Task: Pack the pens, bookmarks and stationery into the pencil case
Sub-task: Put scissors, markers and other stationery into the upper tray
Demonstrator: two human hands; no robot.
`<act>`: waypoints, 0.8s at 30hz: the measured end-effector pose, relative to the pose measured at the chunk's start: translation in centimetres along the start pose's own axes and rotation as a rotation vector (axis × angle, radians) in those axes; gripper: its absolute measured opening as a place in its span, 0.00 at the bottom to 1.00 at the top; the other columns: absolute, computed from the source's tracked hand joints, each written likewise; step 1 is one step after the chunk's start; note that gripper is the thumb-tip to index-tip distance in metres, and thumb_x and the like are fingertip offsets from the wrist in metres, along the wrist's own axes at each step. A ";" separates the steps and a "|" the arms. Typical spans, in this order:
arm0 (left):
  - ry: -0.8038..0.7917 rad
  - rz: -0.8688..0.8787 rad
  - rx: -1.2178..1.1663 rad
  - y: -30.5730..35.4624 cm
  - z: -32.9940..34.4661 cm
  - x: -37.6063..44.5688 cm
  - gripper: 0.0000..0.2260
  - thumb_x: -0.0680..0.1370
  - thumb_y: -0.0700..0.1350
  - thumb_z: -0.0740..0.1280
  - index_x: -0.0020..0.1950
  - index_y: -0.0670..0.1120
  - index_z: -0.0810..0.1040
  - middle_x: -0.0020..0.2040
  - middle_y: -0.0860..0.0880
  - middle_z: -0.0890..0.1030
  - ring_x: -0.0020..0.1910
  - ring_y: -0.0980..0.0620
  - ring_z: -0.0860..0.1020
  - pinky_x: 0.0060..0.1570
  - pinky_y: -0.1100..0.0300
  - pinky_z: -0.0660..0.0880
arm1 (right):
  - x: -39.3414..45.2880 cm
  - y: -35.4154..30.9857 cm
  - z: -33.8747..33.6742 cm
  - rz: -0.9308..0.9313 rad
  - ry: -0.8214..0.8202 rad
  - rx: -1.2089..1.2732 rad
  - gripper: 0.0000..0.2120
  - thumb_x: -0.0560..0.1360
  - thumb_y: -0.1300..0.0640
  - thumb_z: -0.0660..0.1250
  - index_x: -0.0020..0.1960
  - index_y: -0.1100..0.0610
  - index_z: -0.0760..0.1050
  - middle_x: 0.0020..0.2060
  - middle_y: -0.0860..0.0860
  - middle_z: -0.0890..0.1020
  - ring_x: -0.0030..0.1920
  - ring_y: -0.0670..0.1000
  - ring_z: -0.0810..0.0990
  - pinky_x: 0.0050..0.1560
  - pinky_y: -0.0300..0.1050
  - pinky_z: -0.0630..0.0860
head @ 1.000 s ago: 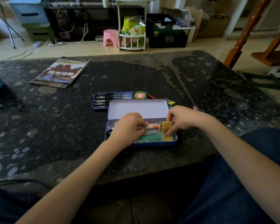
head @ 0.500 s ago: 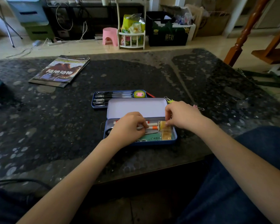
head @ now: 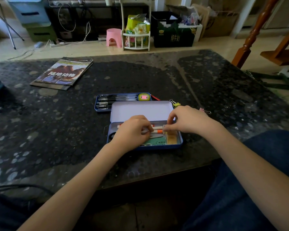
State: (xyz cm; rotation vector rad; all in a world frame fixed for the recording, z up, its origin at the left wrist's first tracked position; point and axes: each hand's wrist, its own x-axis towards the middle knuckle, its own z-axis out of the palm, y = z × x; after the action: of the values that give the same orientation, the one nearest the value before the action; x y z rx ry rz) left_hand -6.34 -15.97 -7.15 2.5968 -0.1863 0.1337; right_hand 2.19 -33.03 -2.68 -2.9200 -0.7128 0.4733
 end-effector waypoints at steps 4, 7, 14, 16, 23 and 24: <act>0.014 0.005 0.001 0.0 0.1 0.0 0.03 0.73 0.44 0.70 0.46 0.50 0.81 0.45 0.55 0.75 0.46 0.57 0.73 0.48 0.56 0.76 | 0.0 -0.1 0.2 -0.027 -0.085 0.035 0.11 0.70 0.45 0.72 0.44 0.45 0.71 0.48 0.47 0.77 0.44 0.46 0.76 0.42 0.48 0.78; 0.018 -0.014 -0.003 0.0 0.2 0.0 0.02 0.74 0.46 0.70 0.45 0.50 0.80 0.45 0.55 0.76 0.46 0.57 0.74 0.48 0.54 0.76 | -0.1 0.1 0.0 -0.055 -0.112 0.063 0.12 0.71 0.49 0.72 0.42 0.44 0.68 0.47 0.45 0.74 0.43 0.45 0.75 0.47 0.49 0.79; 0.008 0.003 0.083 0.3 0.2 0.1 0.05 0.75 0.49 0.68 0.50 0.51 0.80 0.49 0.54 0.76 0.49 0.56 0.72 0.48 0.58 0.73 | 0.2 0.2 0.0 0.007 -0.041 -0.019 0.06 0.74 0.49 0.70 0.43 0.44 0.72 0.48 0.44 0.75 0.46 0.47 0.72 0.40 0.46 0.61; 0.012 0.045 0.156 0.7 0.3 0.4 0.08 0.75 0.50 0.68 0.52 0.51 0.80 0.51 0.53 0.76 0.50 0.55 0.72 0.45 0.60 0.69 | 0.0 0.0 0.0 -0.006 -0.046 0.015 0.05 0.73 0.46 0.70 0.45 0.44 0.74 0.43 0.43 0.75 0.42 0.44 0.72 0.36 0.43 0.61; -0.045 0.005 0.175 1.0 0.4 0.7 0.07 0.77 0.49 0.66 0.53 0.50 0.78 0.53 0.52 0.74 0.48 0.56 0.70 0.42 0.59 0.70 | 0.1 0.1 -0.5 -0.030 -0.068 0.120 0.11 0.70 0.50 0.74 0.39 0.46 0.71 0.39 0.43 0.74 0.38 0.42 0.71 0.31 0.40 0.62; -0.061 0.002 0.190 1.0 0.4 0.8 0.08 0.77 0.50 0.65 0.53 0.49 0.77 0.53 0.51 0.73 0.49 0.55 0.71 0.43 0.58 0.72 | 0.2 0.3 -0.7 -0.025 -0.069 0.131 0.11 0.69 0.50 0.75 0.39 0.46 0.72 0.39 0.43 0.74 0.38 0.42 0.72 0.33 0.41 0.66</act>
State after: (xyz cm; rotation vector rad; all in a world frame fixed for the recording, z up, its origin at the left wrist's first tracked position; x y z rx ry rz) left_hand -5.72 -17.05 -6.89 2.7924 -0.2071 0.0758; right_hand 2.71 -33.21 -2.10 -2.7819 -0.6982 0.5967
